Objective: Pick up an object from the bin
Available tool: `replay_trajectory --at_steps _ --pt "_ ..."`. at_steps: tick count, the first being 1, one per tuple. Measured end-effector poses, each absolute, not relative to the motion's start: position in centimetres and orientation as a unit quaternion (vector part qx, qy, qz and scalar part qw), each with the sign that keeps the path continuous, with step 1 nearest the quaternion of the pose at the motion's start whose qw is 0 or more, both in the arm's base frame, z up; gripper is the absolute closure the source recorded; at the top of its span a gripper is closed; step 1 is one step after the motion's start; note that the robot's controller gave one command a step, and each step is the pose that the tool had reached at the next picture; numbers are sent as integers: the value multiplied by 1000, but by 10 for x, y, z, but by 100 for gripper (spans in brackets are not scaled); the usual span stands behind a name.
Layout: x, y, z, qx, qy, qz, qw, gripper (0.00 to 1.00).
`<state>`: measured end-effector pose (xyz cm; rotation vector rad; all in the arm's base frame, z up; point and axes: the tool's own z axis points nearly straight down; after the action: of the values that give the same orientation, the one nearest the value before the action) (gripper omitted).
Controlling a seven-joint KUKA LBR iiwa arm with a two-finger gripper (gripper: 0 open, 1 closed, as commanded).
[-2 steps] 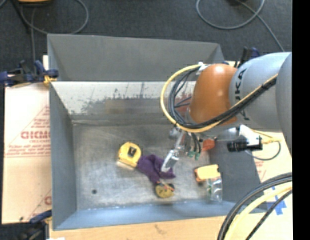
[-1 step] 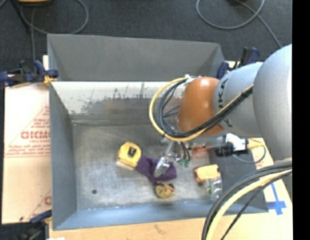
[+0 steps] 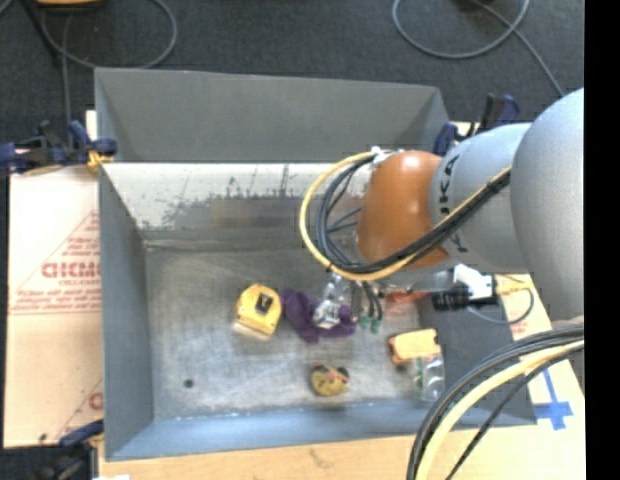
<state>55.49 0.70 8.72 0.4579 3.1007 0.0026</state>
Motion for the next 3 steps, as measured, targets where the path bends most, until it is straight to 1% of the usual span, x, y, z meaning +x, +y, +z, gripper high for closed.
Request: replay_trajectory --at_steps 2,3 --pt "555 7 88 146 989 1 4 100" --pt "554 7 96 146 989 0 0 100"
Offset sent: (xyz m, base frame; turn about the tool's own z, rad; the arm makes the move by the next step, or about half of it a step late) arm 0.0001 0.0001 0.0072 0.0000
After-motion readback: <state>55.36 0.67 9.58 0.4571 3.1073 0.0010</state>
